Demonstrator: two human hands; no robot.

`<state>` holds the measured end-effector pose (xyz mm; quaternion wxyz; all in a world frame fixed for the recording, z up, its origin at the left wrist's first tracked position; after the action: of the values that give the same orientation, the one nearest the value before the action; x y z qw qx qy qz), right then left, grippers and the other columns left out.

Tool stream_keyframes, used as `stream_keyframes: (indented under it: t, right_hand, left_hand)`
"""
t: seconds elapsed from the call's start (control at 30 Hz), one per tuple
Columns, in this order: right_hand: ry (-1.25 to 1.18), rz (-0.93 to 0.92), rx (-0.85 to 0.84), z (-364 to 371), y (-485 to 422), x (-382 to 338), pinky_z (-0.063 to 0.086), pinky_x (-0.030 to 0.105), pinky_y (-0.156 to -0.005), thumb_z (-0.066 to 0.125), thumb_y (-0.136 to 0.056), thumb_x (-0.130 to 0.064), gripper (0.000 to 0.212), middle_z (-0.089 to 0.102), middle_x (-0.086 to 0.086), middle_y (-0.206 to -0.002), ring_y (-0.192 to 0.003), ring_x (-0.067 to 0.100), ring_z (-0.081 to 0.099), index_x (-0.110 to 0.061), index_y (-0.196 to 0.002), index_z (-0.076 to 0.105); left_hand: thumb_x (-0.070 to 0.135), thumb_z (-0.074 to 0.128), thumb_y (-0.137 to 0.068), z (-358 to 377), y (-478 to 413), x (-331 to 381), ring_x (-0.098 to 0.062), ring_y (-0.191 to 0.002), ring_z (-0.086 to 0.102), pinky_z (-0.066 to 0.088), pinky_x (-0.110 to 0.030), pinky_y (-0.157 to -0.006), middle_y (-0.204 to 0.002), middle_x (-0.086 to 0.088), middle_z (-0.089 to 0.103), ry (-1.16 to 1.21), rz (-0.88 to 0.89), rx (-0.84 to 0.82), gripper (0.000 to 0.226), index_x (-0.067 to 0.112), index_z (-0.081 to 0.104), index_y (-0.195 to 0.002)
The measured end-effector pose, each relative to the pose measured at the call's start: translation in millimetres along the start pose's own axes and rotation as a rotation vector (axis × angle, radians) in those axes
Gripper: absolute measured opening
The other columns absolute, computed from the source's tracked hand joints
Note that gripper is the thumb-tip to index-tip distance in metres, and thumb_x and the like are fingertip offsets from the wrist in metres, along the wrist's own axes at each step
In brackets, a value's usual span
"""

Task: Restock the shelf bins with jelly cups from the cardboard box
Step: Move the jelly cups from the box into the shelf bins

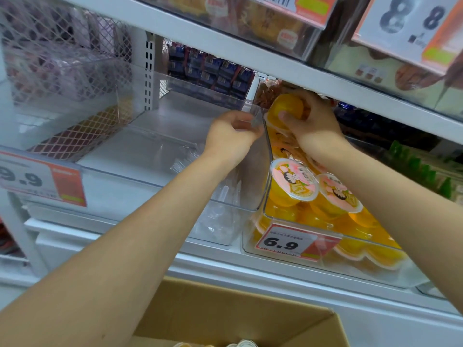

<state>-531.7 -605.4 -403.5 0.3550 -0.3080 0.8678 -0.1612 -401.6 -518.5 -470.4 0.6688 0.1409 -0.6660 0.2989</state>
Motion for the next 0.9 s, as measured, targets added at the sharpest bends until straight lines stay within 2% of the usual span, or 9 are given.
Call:
stream_keyframes:
  t: [0.07, 0.17, 0.3, 0.5, 0.63, 0.77, 0.9]
  right_hand:
    - [0.111, 0.018, -0.023, 0, 0, 8, 0.043, 0.027, -0.091, 0.060, -0.093, -0.032, 0.054, 0.055, 0.003, -0.135, -0.116, 0.023, 0.056, -0.022, -0.142, 0.042]
    - [0.170, 0.060, -0.057, 3, 1, 17, 0.043, 0.032, -0.095, 0.062, -0.091, -0.032, 0.055, 0.054, 0.007, -0.136, -0.121, 0.027, 0.054, -0.020, -0.141, 0.043]
    - [0.161, 0.102, -0.066, 0, 0, 21, 0.040, 0.025, -0.086, 0.068, -0.086, -0.035, 0.057, 0.054, 0.003, -0.136, -0.120, 0.024, 0.054, -0.024, -0.137, 0.046]
    - [0.146, 0.082, -0.083, -3, 8, 15, 0.040, 0.025, -0.090, 0.067, -0.088, -0.034, 0.064, 0.050, 0.003, -0.142, -0.122, 0.023, 0.052, -0.024, -0.145, 0.040]
    - [0.165, 0.019, 0.008, -8, 30, 5, 0.043, 0.030, -0.095, 0.065, -0.088, -0.028, 0.047, 0.056, 0.009, -0.131, -0.117, 0.026, 0.054, -0.018, -0.133, 0.054]
    - [0.202, -0.037, 0.029, -17, 52, -12, 0.044, 0.033, -0.091, 0.061, -0.089, -0.022, 0.038, 0.061, 0.009, -0.119, -0.095, 0.024, 0.057, -0.014, -0.125, 0.060]
    - [0.197, -0.048, 0.043, -28, 79, -27, 0.041, 0.041, -0.095, 0.056, -0.089, -0.023, 0.028, 0.059, 0.015, -0.111, -0.106, 0.032, 0.052, -0.013, -0.114, 0.065]
  left_hand:
    - [0.019, 0.072, -0.085, 3, -1, -3, -0.015, -0.088, 0.062, 0.054, -0.036, -0.091, -0.100, -0.003, 0.068, -0.004, -0.017, -0.045, 0.024, 0.018, 0.061, -0.106]
    - [0.021, 0.073, -0.084, 4, -2, -4, -0.018, -0.085, 0.062, 0.055, -0.035, -0.087, -0.100, -0.005, 0.070, -0.002, -0.020, -0.060, 0.031, 0.021, 0.058, -0.111]
    - [0.023, 0.074, -0.083, 4, -2, -6, -0.021, -0.089, 0.065, 0.055, -0.035, -0.087, -0.097, -0.004, 0.070, -0.036, -0.014, -0.067, 0.030, 0.024, 0.058, -0.108]
    - [0.023, 0.072, -0.084, 3, 2, -4, -0.021, -0.089, 0.066, 0.055, -0.033, -0.084, -0.095, -0.006, 0.069, -0.100, 0.024, -0.073, 0.021, 0.023, 0.062, -0.103]
    - [0.018, 0.070, -0.083, -1, 16, 3, -0.024, -0.086, 0.067, 0.055, -0.033, -0.077, -0.087, -0.006, 0.068, -0.247, 0.090, -0.057, 0.009, 0.022, 0.065, -0.090]
    - [0.020, 0.068, -0.085, -12, 40, 17, -0.020, -0.079, 0.066, 0.054, -0.033, -0.075, -0.080, -0.004, 0.067, -0.353, 0.104, -0.051, 0.005, 0.016, 0.068, -0.085]
    - [0.015, 0.061, -0.084, -27, 71, 33, -0.015, -0.069, 0.058, 0.049, -0.028, -0.069, -0.069, 0.004, 0.060, -0.439, 0.076, -0.002, 0.007, 0.012, 0.068, -0.083]
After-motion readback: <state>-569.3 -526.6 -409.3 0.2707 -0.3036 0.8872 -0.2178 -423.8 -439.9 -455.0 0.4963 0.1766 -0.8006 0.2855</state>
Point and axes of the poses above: each hand's wrist, its own y-axis away from the middle knuckle, its own z-axis out of the palm, x = y × z, the point moved 6 cm from there along -y, towards the middle knuckle
